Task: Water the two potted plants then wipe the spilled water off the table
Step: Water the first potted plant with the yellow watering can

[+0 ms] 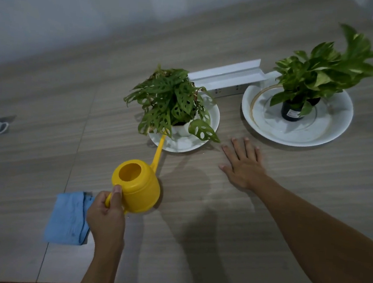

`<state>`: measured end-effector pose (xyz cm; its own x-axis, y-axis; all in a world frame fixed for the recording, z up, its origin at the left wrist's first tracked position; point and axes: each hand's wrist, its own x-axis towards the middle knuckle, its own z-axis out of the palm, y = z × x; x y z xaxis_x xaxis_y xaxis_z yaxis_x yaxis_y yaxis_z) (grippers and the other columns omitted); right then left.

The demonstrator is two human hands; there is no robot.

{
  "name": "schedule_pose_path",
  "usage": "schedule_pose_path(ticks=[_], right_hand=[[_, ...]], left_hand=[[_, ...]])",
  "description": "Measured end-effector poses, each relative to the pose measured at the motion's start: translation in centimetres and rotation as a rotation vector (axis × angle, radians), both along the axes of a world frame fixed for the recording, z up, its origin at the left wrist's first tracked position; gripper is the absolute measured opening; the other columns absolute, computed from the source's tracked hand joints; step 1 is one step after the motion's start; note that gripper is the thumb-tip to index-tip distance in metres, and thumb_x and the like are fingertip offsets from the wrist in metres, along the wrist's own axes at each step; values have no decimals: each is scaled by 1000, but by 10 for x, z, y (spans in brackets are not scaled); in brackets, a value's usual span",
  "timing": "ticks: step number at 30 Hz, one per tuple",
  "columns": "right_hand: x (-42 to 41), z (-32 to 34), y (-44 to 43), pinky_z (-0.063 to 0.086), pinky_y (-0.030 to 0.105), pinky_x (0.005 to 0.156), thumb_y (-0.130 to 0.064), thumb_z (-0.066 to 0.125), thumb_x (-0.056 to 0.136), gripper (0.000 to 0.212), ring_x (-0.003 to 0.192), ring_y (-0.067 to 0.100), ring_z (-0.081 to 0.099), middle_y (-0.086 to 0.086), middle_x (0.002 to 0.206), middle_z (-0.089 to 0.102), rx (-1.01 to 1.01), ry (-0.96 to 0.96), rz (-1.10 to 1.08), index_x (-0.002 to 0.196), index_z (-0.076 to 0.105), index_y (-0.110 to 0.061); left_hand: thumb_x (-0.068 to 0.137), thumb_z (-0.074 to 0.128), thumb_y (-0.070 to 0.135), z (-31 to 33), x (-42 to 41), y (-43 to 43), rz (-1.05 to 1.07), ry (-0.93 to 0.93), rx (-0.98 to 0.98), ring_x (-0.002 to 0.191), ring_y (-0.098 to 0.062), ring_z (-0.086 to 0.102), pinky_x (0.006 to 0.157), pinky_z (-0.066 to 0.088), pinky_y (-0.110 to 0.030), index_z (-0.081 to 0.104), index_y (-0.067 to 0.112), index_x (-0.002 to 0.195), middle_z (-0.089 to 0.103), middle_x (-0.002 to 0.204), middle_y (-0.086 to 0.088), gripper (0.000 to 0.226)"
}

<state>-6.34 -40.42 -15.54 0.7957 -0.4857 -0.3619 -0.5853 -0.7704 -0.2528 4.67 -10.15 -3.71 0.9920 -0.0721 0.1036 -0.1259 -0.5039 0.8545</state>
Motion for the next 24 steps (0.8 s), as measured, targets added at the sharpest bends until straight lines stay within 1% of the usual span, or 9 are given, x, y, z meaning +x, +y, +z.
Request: schedule_pose_path(ticks=[3, 5, 8, 11, 14, 16, 20, 24], right_hand=[[0, 0, -2, -18, 51, 115, -65, 13, 95, 68, 143, 25, -32, -5, 158, -29, 6, 12, 6, 150, -16, -37], [1, 0, -2, -18, 51, 115, -65, 12, 95, 68, 143, 25, -31, -5, 158, -29, 5, 11, 5, 150, -17, -37], [1, 0, -1, -16, 51, 116, -65, 12, 95, 68, 143, 25, -30, -5, 158, -29, -1, 1, 5, 150, -17, -37], [0, 0, -1, -15, 52, 116, -65, 11, 95, 68, 143, 25, -31, -6, 157, -30, -6, 2, 6, 149, -18, -38], [0, 1, -1, -14, 53, 117, -66, 9, 94, 68, 143, 26, -31, -7, 151, -35, -12, 10, 13, 149, -19, -38], [0, 1, -1, -14, 54, 117, -66, 9, 94, 68, 143, 26, -31, -7, 151, -35, -14, 10, 15, 149, -19, -38], [0, 1, 0, -13, 54, 117, -66, 7, 94, 67, 143, 27, -30, -4, 157, -30, -31, 2, 11, 149, -18, -37], [-1, -2, 3, -13, 53, 117, -66, 5, 94, 66, 144, 26, -28, -4, 159, -27, -65, -30, -8, 149, -18, -38]], left_hand=[[97, 55, 26, 8, 1, -3, -10, -2, 11, 51, 2, 45, 55, 33, -26, 51, -4, 72, 44, 60, -6, 39], [96, 56, 27, 12, 2, -5, -11, -8, 18, 54, -3, 45, 56, 33, -26, 52, -2, 71, 44, 60, -6, 38], [96, 56, 28, 20, 5, -9, -23, -17, 38, 60, -14, 42, 57, 34, -27, 51, 3, 69, 45, 61, -7, 37], [96, 56, 29, 26, 8, -10, -51, -30, 56, 61, -16, 42, 58, 34, -28, 50, 7, 67, 46, 62, -8, 37], [96, 56, 28, 32, 13, -10, -80, -44, 81, 60, -18, 42, 58, 33, -28, 49, 8, 66, 45, 61, -8, 37], [96, 56, 28, 36, 15, -11, -95, -52, 100, 59, -19, 40, 57, 32, -29, 48, 6, 65, 43, 60, -8, 39], [95, 57, 28, 41, 19, -13, -104, -53, 114, 59, -19, 40, 58, 33, -31, 50, -5, 69, 44, 60, -9, 42], [94, 58, 30, 45, 27, -13, -100, -57, 135, 60, -21, 40, 59, 34, -37, 49, -7, 70, 43, 60, -10, 45]])
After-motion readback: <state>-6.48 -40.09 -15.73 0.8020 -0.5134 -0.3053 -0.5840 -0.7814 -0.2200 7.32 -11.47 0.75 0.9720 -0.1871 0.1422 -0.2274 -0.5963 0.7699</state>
